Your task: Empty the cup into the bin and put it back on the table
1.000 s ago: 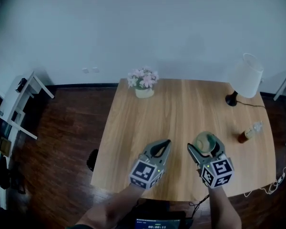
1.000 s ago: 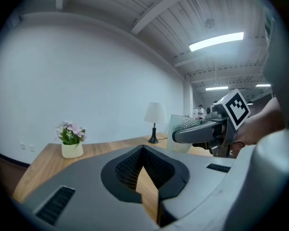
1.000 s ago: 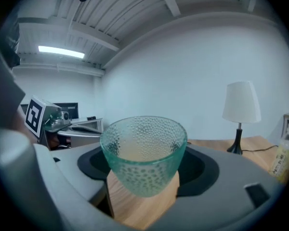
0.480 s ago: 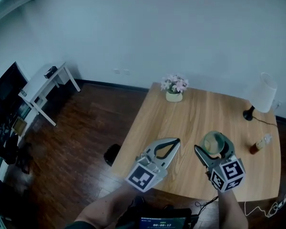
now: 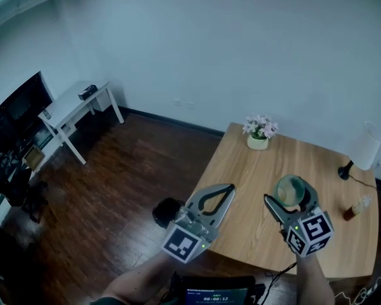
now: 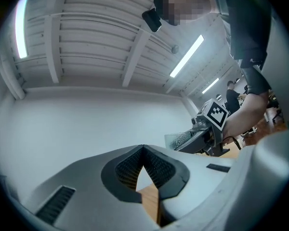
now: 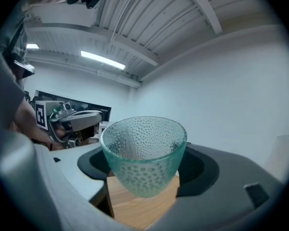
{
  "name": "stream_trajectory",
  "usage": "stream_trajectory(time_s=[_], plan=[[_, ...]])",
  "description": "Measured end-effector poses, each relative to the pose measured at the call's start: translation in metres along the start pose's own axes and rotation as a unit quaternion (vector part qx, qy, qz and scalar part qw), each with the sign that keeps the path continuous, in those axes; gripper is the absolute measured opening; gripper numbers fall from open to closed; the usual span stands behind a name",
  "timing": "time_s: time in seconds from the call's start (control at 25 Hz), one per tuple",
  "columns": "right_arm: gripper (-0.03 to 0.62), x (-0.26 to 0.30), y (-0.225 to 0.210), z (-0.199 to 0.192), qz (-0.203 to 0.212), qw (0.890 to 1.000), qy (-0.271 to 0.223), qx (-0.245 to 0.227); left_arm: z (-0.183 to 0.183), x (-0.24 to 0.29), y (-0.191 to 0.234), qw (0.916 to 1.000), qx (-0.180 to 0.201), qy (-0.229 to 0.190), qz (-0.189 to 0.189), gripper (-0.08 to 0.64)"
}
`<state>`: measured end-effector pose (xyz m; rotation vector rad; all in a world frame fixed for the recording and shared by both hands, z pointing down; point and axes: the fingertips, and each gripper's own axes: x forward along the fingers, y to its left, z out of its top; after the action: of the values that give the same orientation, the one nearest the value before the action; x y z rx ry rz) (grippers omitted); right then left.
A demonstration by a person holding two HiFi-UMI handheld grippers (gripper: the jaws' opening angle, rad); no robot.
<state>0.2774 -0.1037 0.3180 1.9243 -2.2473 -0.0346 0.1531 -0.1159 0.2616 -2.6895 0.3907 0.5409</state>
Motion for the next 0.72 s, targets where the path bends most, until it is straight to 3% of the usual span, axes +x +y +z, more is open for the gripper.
stream_trajectory(time_s=[0.2,0.52,0.72], plan=[[0.39,0.041,0.049,0.028,0.021,1.0,-0.003,-0.018,0.014,-0.044,0.055,0.9997,0.015,0.001,0.021,-0.008],[0.39,0.12,0.139,0.064,0.066,0.996,-0.004,-0.053,0.039,-0.116,0.139,0.9973,0.052,-0.031,0.041,-0.008],[0.39,0.166,0.178,0.083,0.096,0.993,-0.002,-0.065,0.041,-0.164,0.186,0.9953,0.072,-0.021,0.062,-0.008]])
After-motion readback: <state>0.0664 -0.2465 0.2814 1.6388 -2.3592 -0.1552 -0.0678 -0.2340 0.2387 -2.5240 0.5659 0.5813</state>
